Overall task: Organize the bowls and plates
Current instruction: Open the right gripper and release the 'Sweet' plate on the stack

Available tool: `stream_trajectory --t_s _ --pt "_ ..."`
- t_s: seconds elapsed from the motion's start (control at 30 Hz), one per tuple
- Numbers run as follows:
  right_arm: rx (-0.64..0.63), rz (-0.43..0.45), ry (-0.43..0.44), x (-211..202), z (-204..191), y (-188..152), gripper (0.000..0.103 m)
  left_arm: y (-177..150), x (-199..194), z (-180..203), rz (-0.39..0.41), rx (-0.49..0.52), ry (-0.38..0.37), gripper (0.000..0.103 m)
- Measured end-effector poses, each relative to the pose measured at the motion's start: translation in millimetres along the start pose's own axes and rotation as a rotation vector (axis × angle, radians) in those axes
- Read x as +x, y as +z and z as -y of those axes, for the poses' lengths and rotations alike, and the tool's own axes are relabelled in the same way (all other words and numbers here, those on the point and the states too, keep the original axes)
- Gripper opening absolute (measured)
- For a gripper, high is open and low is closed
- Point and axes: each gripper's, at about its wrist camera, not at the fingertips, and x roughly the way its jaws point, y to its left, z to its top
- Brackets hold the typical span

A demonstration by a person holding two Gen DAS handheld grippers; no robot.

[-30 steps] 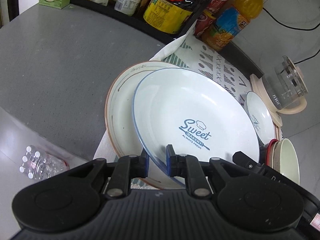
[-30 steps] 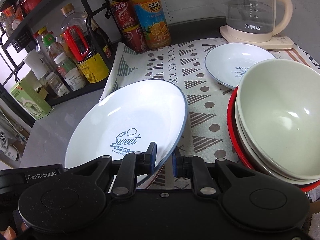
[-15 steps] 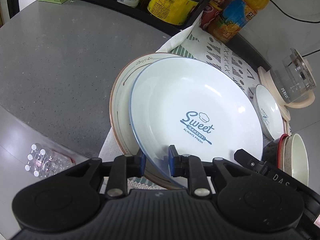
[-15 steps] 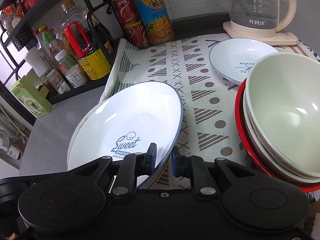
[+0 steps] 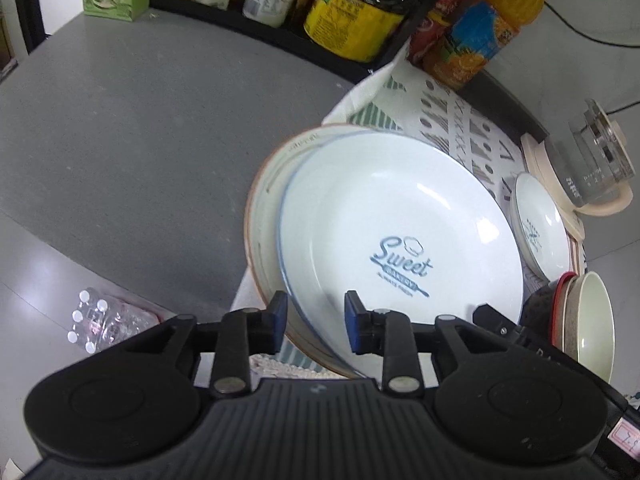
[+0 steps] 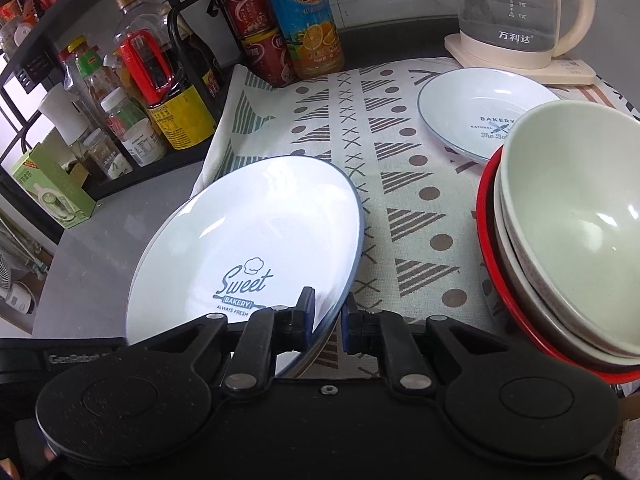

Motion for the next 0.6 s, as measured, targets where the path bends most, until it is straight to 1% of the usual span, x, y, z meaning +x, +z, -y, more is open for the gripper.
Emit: stream_trajectory --t_s 0.03,0.1,0.17,0.2,0.3,0.43,0.6 --pt "0.002 0.000 0.000 -0.1 0.8 -0.2 0.012 1.7 -1.5 -2.3 0.010 -0.007 0.003 0.031" --pt "0.007 -0.003 0.003 -0.9 3.1 0.4 0.010 3.8 -1.7 -8.3 0.023 -0.019 0.033 0.036" --pt "0.005 -0.002 -0.001 -1.3 3.9 0.8 0.010 4.8 1.1 -15.7 0.031 -0.034 0.059 0.036" --pt "0.007 -0.002 -0.002 -1.0 4.7 0.7 0.010 5.1 2.3 -19.1 0.033 -0.043 0.058 0.039" --pt "-0.002 -0.003 -0.006 0.3 2.3 0.0 0.010 5.2 4.9 -25.4 0.042 -0.067 0.044 0.041" --pt "-0.001 -0.010 -0.004 5.5 0.8 -0.3 0.011 5.6 6.5 -27.9 0.060 -0.083 0.035 0.041" --pt "0.015 -0.027 0.007 13.4 -0.6 2.2 0.012 7.4 6.8 -32.4 0.096 -0.101 0.042 0.041"
